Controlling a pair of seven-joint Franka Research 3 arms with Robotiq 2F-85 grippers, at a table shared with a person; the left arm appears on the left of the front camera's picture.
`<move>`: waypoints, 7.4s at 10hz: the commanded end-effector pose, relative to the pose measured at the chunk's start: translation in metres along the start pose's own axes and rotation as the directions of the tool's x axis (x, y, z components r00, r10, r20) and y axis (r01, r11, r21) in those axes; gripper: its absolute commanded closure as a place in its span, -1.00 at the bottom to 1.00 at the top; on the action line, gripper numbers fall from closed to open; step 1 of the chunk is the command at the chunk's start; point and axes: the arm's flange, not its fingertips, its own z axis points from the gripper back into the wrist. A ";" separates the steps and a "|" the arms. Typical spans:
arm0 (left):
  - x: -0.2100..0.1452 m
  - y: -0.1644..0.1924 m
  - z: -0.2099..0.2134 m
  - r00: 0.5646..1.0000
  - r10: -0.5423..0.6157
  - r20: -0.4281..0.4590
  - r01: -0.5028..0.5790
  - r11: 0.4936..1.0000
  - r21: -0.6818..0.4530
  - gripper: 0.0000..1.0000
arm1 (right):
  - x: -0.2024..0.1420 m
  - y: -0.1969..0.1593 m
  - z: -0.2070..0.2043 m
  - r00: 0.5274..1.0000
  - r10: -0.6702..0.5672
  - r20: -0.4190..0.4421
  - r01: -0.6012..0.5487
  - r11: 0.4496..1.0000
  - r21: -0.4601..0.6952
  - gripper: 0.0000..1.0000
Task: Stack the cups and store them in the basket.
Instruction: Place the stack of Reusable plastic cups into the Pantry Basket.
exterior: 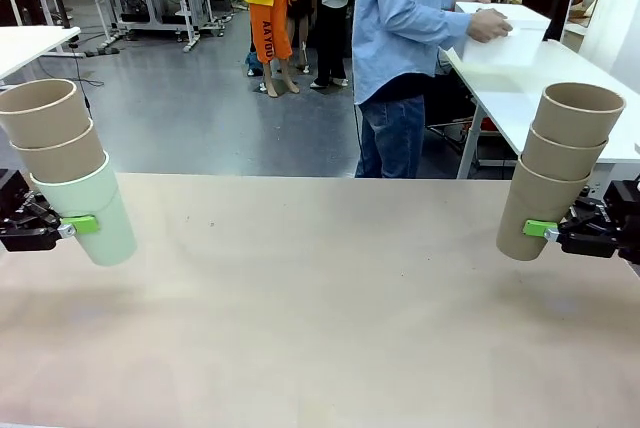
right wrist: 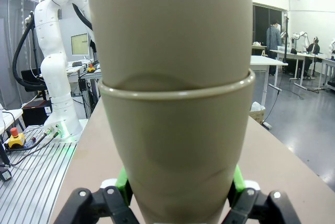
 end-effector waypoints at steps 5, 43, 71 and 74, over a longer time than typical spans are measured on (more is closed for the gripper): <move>0.003 -0.001 0.000 1.000 -0.012 0.008 0.012 1.000 -0.004 -0.76 | 0.004 0.001 0.002 1.000 0.010 -0.005 -0.010 1.000 0.001 -0.69; 0.003 -0.001 0.000 1.000 -0.012 0.008 0.012 1.000 -0.004 -0.76 | 0.004 0.001 0.002 1.000 0.010 -0.005 -0.010 1.000 0.001 -0.69; 0.003 -0.001 0.000 1.000 -0.012 0.008 0.012 1.000 -0.004 -0.76 | 0.004 0.001 0.002 1.000 0.010 -0.005 -0.010 1.000 0.001 -0.69; 0.013 0.000 -0.005 1.000 -0.002 -0.022 0.003 0.999 0.037 -0.76 | 0.004 0.001 0.002 1.000 0.010 -0.005 -0.010 1.000 0.001 -0.69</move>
